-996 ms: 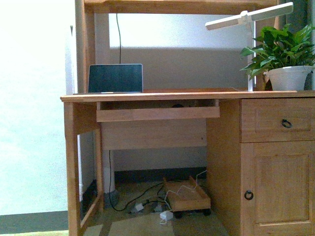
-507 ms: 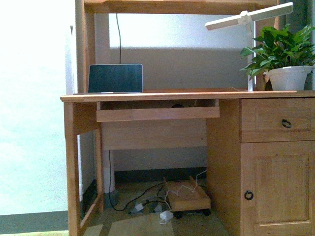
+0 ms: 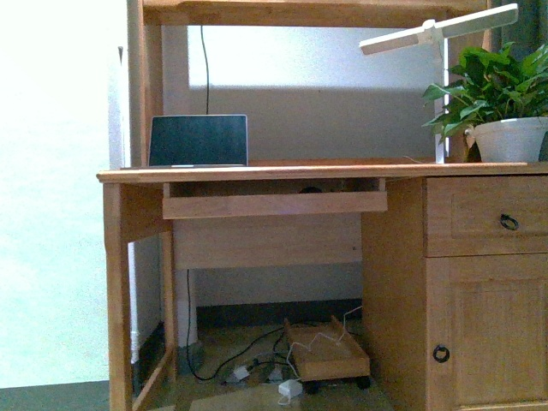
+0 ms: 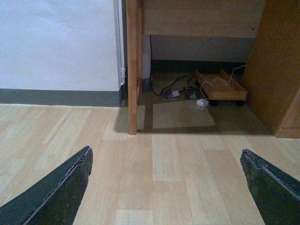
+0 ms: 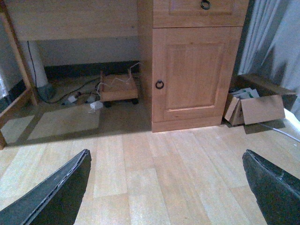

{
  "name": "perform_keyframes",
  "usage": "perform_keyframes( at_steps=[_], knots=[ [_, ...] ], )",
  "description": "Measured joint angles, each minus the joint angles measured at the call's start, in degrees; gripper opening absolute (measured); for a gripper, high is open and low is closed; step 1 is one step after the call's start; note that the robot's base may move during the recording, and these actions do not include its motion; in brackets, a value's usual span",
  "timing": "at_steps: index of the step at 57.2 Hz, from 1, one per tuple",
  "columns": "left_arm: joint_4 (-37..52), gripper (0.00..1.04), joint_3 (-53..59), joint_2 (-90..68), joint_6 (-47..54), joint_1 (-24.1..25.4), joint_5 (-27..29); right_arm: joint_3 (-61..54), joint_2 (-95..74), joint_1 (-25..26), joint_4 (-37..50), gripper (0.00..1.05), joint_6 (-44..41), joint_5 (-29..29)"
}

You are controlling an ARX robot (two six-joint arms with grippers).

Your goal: Place mouse

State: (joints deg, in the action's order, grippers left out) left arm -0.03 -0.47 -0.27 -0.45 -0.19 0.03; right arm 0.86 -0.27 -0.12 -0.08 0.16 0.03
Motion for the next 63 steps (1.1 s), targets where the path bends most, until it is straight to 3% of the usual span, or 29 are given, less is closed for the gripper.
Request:
perform_keyframes(
  at_steps=[63],
  knots=[
    [0.0,0.97,0.0,0.0,0.0,0.0,0.0,0.0,0.0,0.0,0.0,0.97,0.0,0.0]
  ],
)
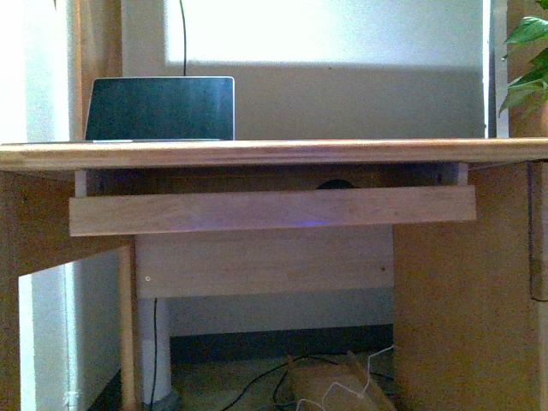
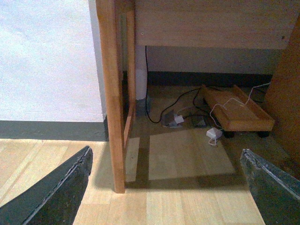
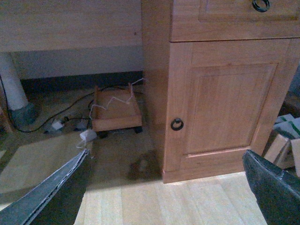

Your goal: Place mouse

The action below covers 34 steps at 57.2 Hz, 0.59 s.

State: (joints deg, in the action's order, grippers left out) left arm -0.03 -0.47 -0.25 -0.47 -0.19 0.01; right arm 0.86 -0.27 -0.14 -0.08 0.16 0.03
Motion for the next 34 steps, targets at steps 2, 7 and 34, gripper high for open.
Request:
perform_keyframes(
  at_steps=[2,7,34],
  knots=[
    [0.0,0.97,0.0,0.0,0.0,0.0,0.0,0.0,0.0,0.0,0.0,0.97,0.0,0.0],
    [0.0,0.97,0.0,0.1,0.0,0.0,0.0,0.0,0.0,0.0,0.0,0.97,0.0,0.0],
    [0.0,0.97,0.0,0.0,0.0,0.0,0.0,0.0,0.0,0.0,0.0,0.97,0.0,0.0]
  ],
)
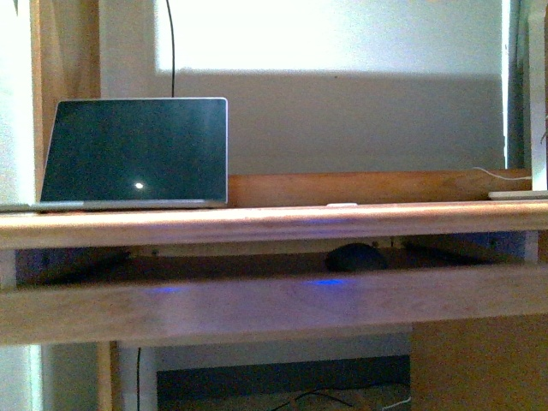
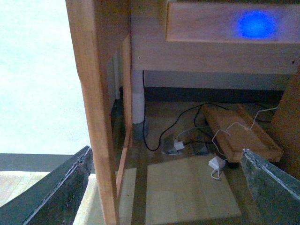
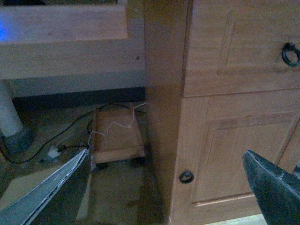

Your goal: Place mouse

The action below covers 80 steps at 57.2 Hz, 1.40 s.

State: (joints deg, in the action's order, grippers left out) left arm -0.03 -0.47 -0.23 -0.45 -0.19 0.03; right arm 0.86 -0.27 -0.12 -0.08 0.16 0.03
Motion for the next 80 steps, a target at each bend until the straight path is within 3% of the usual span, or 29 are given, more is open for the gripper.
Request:
perform_keyframes(
  at_steps=[34,38,42,45,50,66,73,80],
  knots=[
    [0.0,0.97,0.0,-0.1,-0.2,0.0,0.1,0.0,0.0,0.0,0.0,0.97,0.0,0.0],
    [-8.6,0.97,-3.2,-4.4,-6.1,-1.2,1.5,0.0,0.0,0.0,0.0,0.97,0.0,0.0],
    [-9.7,0.97,-4.1,-11.6,-8.9,-2.6,-1.4,0.0,0.0,0.0,0.0,0.97,0.0,0.0],
    [-4.5,0.97,-4.1,-18.3,-6.6,-2.1,-3.1,0.0,0.0,0.0,0.0,0.97,0.0,0.0],
    [12.2,0.97,-5.0,-35.4,4.4,1.3,-6.6,0.0,0.0,0.0,0.0,0.97,0.0,0.0],
    [56.0,0.97,-11.5,-79.7,40.0,2.9,-9.2,0.0,0.0,0.0,0.0,0.97,0.0,0.0],
    [67.4,0.97,-15.6,-92.3,53.3,2.2,-11.2,0.0,0.0,0.0,0.0,0.97,0.0,0.0],
    [72.1,0.97,-19.3,-99.7,61.9,1.1,-13.0,0.0,0.0,0.0,0.0,0.97,0.0,0.0]
  ],
)
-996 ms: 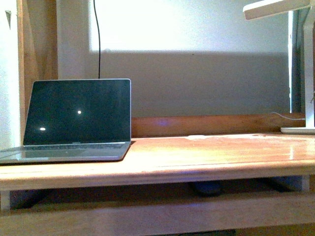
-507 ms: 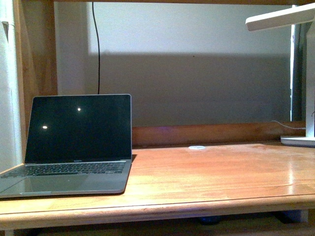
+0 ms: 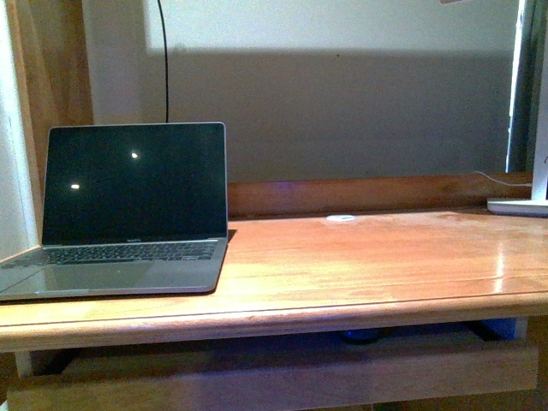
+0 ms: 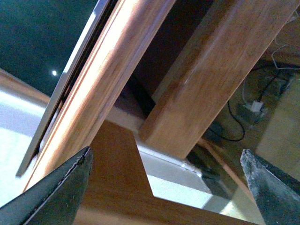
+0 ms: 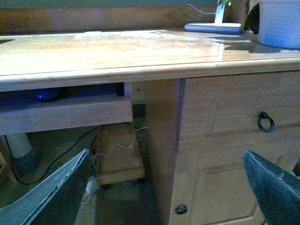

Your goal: Place mouse

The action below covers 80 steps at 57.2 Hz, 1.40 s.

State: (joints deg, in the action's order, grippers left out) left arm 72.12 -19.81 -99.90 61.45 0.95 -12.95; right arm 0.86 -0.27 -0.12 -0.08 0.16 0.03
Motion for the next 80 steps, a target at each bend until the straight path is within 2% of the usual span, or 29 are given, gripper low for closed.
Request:
perform_keyframes(
  at_steps=[11,27,41,50,58,70,80],
  knots=[
    [0.5,0.97,-5.0,-7.8,9.1,-1.8,-2.2,0.0,0.0,0.0,0.0,0.97,0.0,0.0],
    [2.6,0.97,-12.0,-15.5,15.3,-2.4,-3.6,0.0,0.0,0.0,0.0,0.97,0.0,0.0],
    [-2.3,0.97,-17.1,-19.3,20.8,-2.1,-3.0,0.0,0.0,0.0,0.0,0.97,0.0,0.0],
    [-11.5,0.97,-18.5,-17.8,21.3,-1.1,1.1,0.0,0.0,0.0,0.0,0.97,0.0,0.0],
    [-24.3,0.97,-18.1,-12.4,17.6,-1.7,1.7,0.0,0.0,0.0,0.0,0.97,0.0,0.0],
    [-45.0,0.97,-14.4,0.0,9.0,-3.5,-4.4,0.0,0.0,0.0,0.0,0.97,0.0,0.0],
    [-51.9,0.97,-7.7,10.4,0.3,-8.0,-10.4,0.0,0.0,0.0,0.0,0.97,0.0,0.0]
  ],
)
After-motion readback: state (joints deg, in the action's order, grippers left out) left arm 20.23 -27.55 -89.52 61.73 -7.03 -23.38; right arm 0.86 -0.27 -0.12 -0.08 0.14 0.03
